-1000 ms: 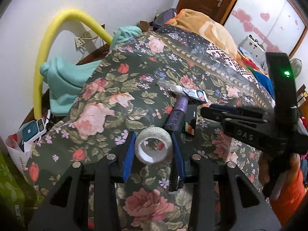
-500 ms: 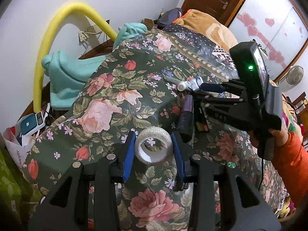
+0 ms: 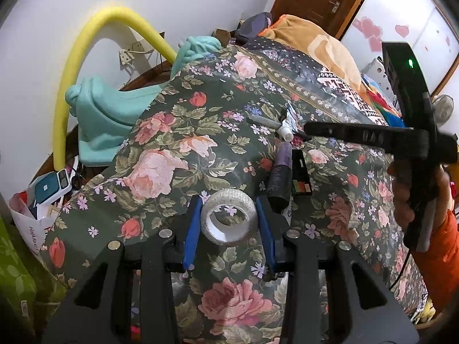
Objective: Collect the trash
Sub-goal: 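Grasp the toothpaste tube with the right gripper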
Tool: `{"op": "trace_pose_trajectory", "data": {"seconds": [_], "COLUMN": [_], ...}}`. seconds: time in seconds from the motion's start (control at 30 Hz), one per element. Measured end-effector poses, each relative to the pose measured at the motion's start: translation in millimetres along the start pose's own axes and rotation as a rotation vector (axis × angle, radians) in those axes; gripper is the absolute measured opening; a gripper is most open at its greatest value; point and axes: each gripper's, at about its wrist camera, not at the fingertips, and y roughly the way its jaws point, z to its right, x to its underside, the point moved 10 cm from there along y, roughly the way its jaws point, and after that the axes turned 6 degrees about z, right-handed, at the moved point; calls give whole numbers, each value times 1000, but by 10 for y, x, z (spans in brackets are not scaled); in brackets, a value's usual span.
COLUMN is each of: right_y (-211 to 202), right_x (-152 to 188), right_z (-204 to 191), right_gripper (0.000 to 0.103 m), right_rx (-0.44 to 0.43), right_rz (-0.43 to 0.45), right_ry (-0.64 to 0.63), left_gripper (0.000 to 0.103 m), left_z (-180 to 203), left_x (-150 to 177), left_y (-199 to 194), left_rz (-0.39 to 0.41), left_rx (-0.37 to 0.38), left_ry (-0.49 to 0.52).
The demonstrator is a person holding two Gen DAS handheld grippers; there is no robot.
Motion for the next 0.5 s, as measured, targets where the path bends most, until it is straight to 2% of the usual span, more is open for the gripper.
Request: {"op": "trace_pose_trajectory", "data": {"seconds": [0.07, 0.1, 0.23, 0.33, 0.4, 0.47, 0.5], "right_y": [31, 59, 330, 555, 604, 604, 589], "right_x": [-102, -150, -203, -161, -175, -183, -179], "right_z": [67, 100, 265, 345, 369, 364, 372], "right_gripper": [36, 38, 39, 39, 38, 24, 24], "right_rx": [37, 51, 124, 93, 78, 41, 40], "right_rz": [18, 26, -3, -35, -16, -5, -1], "right_ry": [80, 102, 187, 300, 340, 366, 375], "left_gripper": [37, 37, 37, 37, 37, 37, 37], "left_z": [-32, -44, -95, -119, -126, -124, -119], "left_x": [-9, -12, -28, -45, -52, -64, -69], "left_y": [3, 6, 5, -6, -13, -30, -42], "left_rz": [2, 2, 3, 7, 9, 14, 17], "left_rx": [-4, -5, -5, -9, -9, -4, -4], "left_ry": [-12, -18, -40, -38, -37, -37, -35]}}
